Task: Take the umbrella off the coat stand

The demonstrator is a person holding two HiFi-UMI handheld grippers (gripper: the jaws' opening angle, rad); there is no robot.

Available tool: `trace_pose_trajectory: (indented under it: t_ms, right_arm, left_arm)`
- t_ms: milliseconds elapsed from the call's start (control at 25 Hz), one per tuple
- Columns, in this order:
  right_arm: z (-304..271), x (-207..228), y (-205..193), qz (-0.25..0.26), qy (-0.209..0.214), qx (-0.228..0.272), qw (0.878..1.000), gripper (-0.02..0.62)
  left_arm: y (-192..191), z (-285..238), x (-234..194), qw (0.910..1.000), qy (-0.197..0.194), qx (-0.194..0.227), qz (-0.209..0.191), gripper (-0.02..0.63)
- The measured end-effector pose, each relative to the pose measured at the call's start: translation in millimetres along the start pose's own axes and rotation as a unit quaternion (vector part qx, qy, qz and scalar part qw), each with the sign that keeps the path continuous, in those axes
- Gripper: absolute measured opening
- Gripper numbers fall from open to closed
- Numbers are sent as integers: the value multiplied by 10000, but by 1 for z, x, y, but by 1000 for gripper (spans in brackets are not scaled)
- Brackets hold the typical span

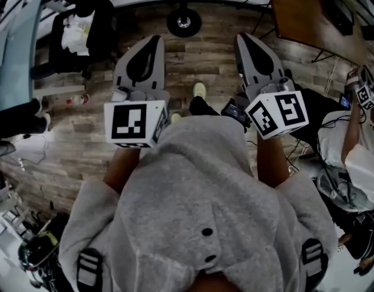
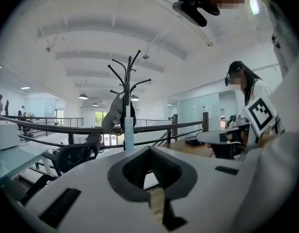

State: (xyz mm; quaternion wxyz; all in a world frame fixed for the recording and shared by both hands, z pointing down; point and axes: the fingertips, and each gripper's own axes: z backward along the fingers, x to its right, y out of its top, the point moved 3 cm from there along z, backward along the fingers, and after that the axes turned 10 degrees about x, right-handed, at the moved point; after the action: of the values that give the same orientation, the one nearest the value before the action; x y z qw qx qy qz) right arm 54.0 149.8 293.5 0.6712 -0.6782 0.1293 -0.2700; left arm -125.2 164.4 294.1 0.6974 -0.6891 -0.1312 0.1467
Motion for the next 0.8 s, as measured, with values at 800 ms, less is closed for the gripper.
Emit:
trace_pose_trajectory:
  t_ms: [800]
  right_arm:
    - [-58, 107, 17, -56, 6, 21, 10000, 9]
  left_arm:
    - [2, -121, 11, 9995, 128, -151, -244, 14]
